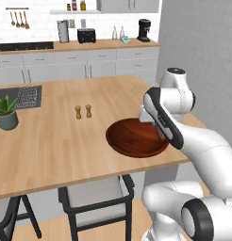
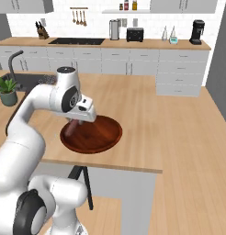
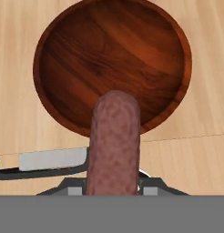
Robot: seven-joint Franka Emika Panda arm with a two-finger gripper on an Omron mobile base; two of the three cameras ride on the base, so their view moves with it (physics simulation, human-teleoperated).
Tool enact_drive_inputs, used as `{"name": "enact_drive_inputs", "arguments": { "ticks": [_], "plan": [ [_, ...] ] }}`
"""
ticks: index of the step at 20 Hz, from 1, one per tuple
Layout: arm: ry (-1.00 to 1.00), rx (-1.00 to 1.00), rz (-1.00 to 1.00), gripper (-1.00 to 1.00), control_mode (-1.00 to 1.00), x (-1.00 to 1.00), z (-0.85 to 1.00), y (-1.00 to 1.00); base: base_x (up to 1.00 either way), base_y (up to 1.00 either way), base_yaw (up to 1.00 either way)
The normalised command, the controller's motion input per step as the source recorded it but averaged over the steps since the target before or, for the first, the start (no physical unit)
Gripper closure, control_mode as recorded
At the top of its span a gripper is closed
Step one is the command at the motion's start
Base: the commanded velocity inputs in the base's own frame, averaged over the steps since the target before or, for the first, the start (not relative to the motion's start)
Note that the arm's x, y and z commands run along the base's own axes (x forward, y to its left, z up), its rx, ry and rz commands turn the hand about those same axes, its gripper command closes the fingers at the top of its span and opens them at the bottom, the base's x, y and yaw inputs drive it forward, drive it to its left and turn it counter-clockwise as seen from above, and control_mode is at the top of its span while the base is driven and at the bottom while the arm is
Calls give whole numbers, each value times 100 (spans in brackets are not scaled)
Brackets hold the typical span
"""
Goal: Place one bun and one sausage from the bowl on each plate.
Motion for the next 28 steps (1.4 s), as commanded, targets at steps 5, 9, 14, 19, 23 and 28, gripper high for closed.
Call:
{"name": "enact_drive_inputs", "arguments": {
  "ticks": [5, 9, 14, 19, 23, 28],
  "plan": [
    [0, 0, 13, 100, -100, -22, 50, 2, 0, 0, 0],
    [0, 0, 0, 100, 100, 0, 23, 0, -1, 0, 0],
    [0, 0, 0, 100, 100, 0, 0, 0, -90, 34, 1],
    [0, 0, 0, 100, 100, 0, 0, 0, -9, 100, 0],
    [0, 0, 0, 100, 100, 0, 0, 0, 0, 100, 0],
    [0, 0, 0, 100, 100, 0, 0, 0, 0, 100, 0]
  ]
}}
